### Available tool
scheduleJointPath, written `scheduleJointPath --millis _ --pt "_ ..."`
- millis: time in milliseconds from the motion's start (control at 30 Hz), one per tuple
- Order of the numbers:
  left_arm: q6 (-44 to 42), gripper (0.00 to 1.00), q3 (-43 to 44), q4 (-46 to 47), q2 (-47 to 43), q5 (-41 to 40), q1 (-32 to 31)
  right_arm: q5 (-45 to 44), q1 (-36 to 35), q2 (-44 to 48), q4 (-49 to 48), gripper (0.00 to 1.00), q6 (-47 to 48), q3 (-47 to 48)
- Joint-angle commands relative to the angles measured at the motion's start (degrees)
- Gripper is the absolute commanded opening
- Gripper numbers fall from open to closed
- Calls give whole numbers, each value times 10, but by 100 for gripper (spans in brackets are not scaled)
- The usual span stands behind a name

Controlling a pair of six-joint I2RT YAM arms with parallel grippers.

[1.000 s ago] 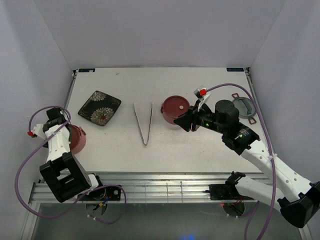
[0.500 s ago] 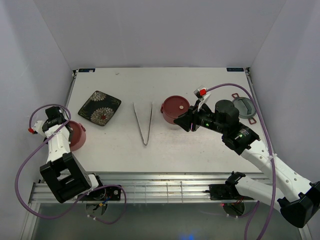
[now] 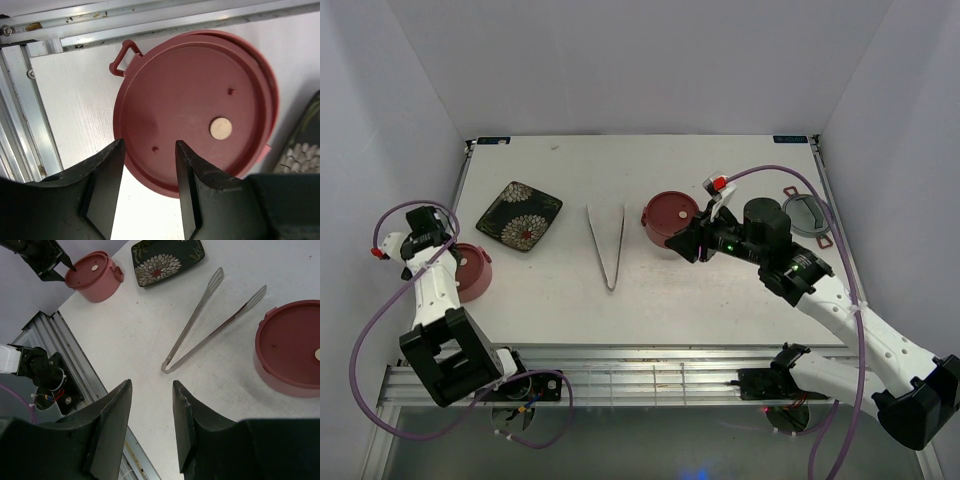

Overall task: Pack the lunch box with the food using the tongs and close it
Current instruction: Close the box lid on the packing box.

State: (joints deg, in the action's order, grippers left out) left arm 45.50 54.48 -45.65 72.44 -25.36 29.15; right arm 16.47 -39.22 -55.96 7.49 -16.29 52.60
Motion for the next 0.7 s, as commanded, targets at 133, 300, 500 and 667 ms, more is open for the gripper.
scheduleJointPath --millis 133,300,500,667 --pt "-68 56 -3 92 7 54 2 -6 0 -112 1 44 -36 145" --pt "-117 53 9 114 48 59 2 -68 2 -101 -29 45 -35 137" --pt "-134 52 33 92 117 48 2 -84 72 -84 -54 54 -22 124" --pt "-158 45 6 93 107 123 -1 37 175 -89 -68 54 -51 119"
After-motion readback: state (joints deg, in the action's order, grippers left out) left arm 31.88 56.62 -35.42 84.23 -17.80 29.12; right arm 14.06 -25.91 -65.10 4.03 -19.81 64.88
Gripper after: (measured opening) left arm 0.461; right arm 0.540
